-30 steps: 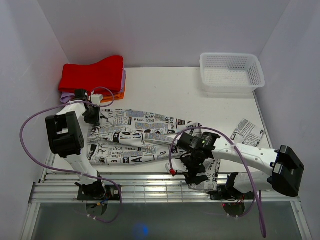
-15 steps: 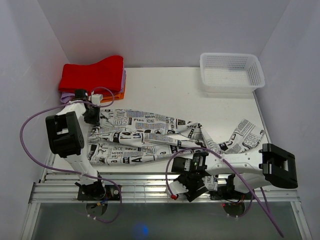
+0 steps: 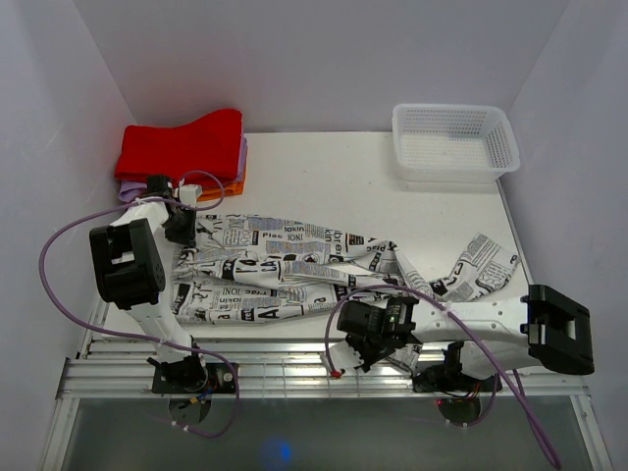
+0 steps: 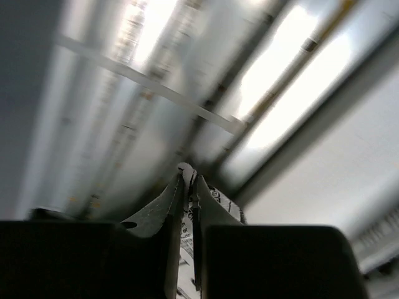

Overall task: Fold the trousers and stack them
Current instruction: Flatten the trousers out

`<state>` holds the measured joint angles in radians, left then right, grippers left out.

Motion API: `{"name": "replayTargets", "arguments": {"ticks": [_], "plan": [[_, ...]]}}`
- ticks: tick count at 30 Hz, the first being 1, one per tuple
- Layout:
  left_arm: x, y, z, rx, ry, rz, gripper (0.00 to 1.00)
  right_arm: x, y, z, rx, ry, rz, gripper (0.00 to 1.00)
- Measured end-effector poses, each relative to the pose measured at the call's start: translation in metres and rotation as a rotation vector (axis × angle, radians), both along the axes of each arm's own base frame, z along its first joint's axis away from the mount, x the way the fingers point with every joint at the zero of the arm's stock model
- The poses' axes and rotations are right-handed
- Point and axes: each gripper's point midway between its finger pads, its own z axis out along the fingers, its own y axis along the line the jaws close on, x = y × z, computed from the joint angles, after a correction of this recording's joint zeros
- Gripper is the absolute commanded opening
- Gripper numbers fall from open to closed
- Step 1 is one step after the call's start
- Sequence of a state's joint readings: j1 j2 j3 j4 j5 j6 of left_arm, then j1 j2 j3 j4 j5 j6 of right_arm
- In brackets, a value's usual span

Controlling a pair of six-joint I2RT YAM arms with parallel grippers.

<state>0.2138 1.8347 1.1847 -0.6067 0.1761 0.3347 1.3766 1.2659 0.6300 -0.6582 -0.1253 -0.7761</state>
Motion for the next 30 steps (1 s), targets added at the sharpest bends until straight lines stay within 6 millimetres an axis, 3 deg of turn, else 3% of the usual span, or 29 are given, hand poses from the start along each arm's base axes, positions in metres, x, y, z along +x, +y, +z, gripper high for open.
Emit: {"name": "replayTargets", "arguments": {"ticks": [4, 6, 9, 11, 12, 15, 18, 19, 21, 23, 27, 30], "plan": [[-0.001, 0.0, 0.0, 0.002, 0.005, 0.001, 0.01, 0.055, 0.014, 0.028, 0.04, -0.135, -0.103, 0.08], [-0.002, 0.001, 0.0, 0.003, 0.011, 0.002, 0.01, 0.093, 0.028, 0.06, 0.111, -0.205, -0.18, 0.08], [-0.002, 0.001, 0.0, 0.004, 0.016, 0.003, 0.0, 0.162, 0.039, 0.125, 0.259, -0.345, -0.306, 0.08], [-0.002, 0.001, 0.0, 0.004, 0.017, 0.003, 0.0, 0.204, 0.025, 0.164, 0.333, -0.444, -0.393, 0.08], [-0.002, 0.001, 0.0, 0.005, 0.018, 0.003, 0.0, 0.224, 0.009, 0.179, 0.354, -0.481, -0.443, 0.08], [-0.002, 0.002, 0.0, 0.007, 0.019, 0.006, 0.0, 0.28, -0.06, 0.207, 0.358, -0.584, -0.628, 0.08], [-0.002, 0.003, 0.0, 0.014, 0.019, 0.01, 0.0, 0.318, -0.139, 0.203, 0.308, -0.625, -0.805, 0.08], [-0.002, 0.004, 0.0, 0.017, 0.02, 0.012, 0.0, 0.324, -0.156, 0.198, 0.296, -0.623, -0.842, 0.08], [-0.002, 0.006, 0.0, 0.026, 0.02, 0.016, 0.0, 0.34, -0.198, 0.178, 0.263, -0.59, -0.937, 0.08], [-0.003, 0.009, 0.0, 0.034, 0.02, 0.023, 0.0, 0.353, -0.228, 0.157, 0.247, -0.548, -1.012, 0.08], [-0.004, 0.02, 0.0, 0.047, 0.019, 0.052, 0.0, 0.376, -0.267, 0.125, 0.255, -0.476, -1.119, 0.08], [-0.006, 0.035, 0.002, 0.07, 0.021, 0.085, 0.0, 0.392, -0.28, 0.119, 0.292, -0.472, -1.151, 0.08]]}}
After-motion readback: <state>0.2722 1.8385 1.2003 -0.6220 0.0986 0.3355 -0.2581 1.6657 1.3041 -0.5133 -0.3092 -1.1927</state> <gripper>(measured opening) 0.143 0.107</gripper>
